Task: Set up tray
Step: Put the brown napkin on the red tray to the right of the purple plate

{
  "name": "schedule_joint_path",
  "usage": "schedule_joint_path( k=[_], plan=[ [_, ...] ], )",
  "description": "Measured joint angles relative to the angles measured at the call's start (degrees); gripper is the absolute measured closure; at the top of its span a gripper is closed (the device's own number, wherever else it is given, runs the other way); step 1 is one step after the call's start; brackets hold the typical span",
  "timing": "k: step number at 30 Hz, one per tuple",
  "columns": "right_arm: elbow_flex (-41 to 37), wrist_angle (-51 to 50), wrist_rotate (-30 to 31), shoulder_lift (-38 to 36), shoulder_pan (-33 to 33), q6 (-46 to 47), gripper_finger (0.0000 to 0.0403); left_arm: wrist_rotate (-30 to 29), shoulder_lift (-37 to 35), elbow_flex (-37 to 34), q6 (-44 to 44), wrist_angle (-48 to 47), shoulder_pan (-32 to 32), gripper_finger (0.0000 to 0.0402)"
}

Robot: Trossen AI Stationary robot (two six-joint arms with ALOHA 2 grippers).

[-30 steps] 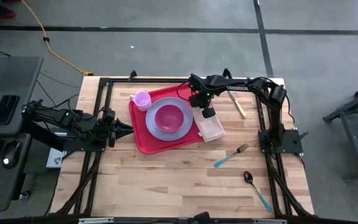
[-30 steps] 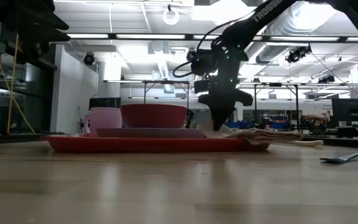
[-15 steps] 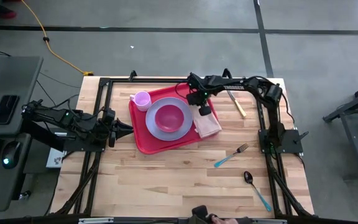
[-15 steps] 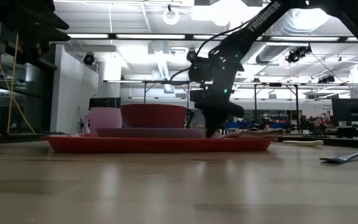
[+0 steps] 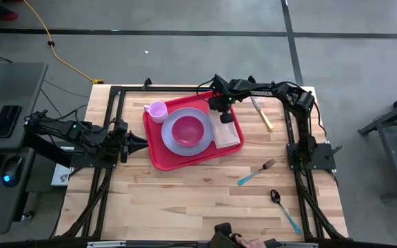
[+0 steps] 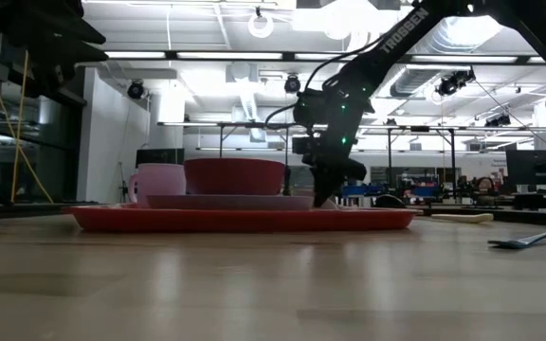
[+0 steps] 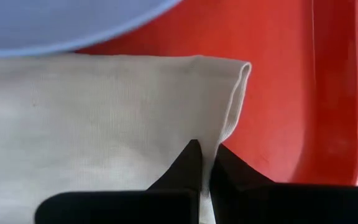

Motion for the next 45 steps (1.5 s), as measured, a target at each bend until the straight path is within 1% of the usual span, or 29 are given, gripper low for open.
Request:
schedule_joint_path(
  k=[17, 25, 35, 37, 40, 45],
  plan=[
    [-0.01, 4.21, -0.33, 0.00, 0.72, -0.39, 0.0403, 0.00, 0.02, 0.00, -0.24, 0.04, -0.01, 0.0268],
    [-0.01, 4.25, -0.56, 0.00, 0.72, -0.10, 0.0403, 0.00, 0.01, 0.00, -0.24, 0.04, 0.00, 0.0268],
    [-0.07, 4.38, 1.07, 0.00, 0.43, -0.25, 0.0401, 0.00, 0.01, 0.00, -0.24, 0.04, 0.00, 0.0268],
    [-0.07, 4.56, 0.94, 0.00, 0.41, -0.29, 0.0396, 0.00, 0.01, 0.00, -0.24, 0.04, 0.00, 0.0268],
    [-0.10, 4.71, 0.94, 0.00, 0.41, -0.39, 0.0377, 0.00, 0.02, 0.01, -0.22, 0.04, -0.01, 0.0268],
    [-0.08, 4.73, 2.03, 0.00, 0.41, -0.72, 0.0324, 0.00, 0.00, 0.00, -0.22, 0.02, -0.01, 0.0268]
  ],
)
